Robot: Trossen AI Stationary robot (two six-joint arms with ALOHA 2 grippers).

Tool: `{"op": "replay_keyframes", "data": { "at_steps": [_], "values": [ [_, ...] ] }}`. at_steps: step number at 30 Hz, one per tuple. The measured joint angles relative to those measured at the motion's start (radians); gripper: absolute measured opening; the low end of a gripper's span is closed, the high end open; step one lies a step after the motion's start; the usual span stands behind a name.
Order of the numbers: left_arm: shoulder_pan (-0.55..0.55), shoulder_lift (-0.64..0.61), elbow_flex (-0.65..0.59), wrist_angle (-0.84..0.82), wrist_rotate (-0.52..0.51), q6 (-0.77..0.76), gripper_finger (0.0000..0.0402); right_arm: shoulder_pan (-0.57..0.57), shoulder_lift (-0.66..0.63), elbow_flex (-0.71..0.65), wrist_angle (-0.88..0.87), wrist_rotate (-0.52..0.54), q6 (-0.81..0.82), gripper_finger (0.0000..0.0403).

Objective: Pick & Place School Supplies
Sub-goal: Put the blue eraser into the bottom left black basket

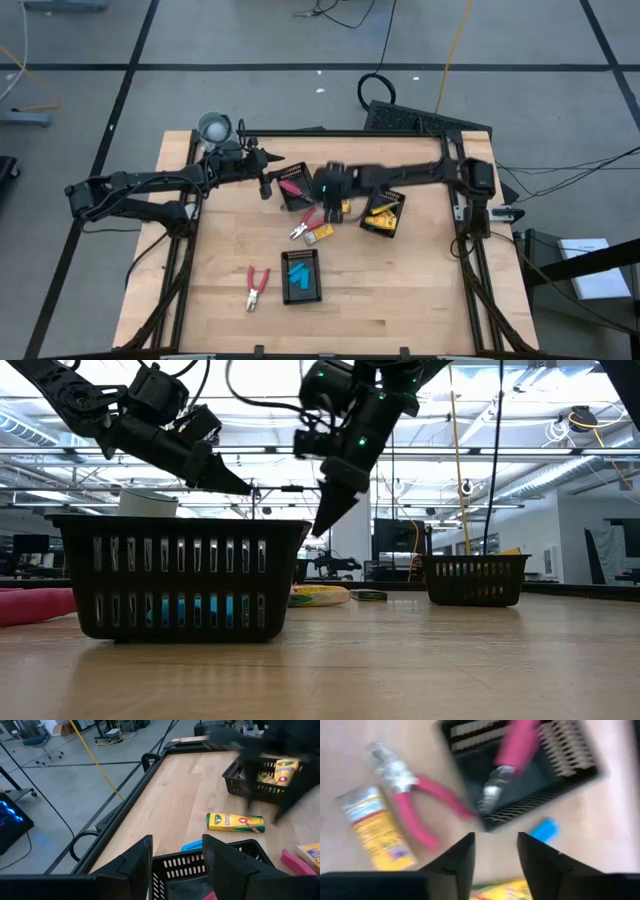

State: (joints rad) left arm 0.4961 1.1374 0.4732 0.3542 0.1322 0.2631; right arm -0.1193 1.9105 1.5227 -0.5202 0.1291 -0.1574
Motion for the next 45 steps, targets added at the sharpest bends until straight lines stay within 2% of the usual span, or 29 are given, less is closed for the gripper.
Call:
{"op": "replay_keyframes", "data": {
  "at_steps": [6, 10, 20, 23, 27, 40, 45],
  "values": [
    [0.000, 0.000, 0.000, -0.009, 0.010, 0.005, 0.0177, -0.128, 0.000, -0.002, -0.026, -0.062, -0.019, 0.0212],
    [0.000, 0.000, 0.000, -0.012, 0.011, 0.009, 0.0177, -0.194, -0.002, -0.018, 0.033, -0.168, 0.008, 0.0233],
    [0.000, 0.000, 0.000, -0.007, 0.038, 0.026, 0.0177, -0.241, 0.106, -0.042, 0.124, -0.257, 0.044, 0.0235],
    [0.000, 0.000, 0.000, -0.008, 0.052, 0.024, 0.0177, -0.241, 0.159, -0.016, 0.123, -0.257, 0.042, 0.0236],
    [0.000, 0.000, 0.000, -0.013, 0.052, 0.024, 0.0177, -0.252, 0.154, -0.009, 0.147, -0.226, 0.021, 0.0236],
    [0.000, 0.000, 0.000, -0.007, 0.052, 0.030, 0.0177, -0.270, 0.209, -0.006, 0.146, -0.270, 0.053, 0.0236],
    [0.003, 0.000, 0.000, -0.008, 0.053, 0.027, 0.0177, -0.263, 0.224, 0.007, 0.127, -0.241, 0.053, 0.0236]
  ]
}}
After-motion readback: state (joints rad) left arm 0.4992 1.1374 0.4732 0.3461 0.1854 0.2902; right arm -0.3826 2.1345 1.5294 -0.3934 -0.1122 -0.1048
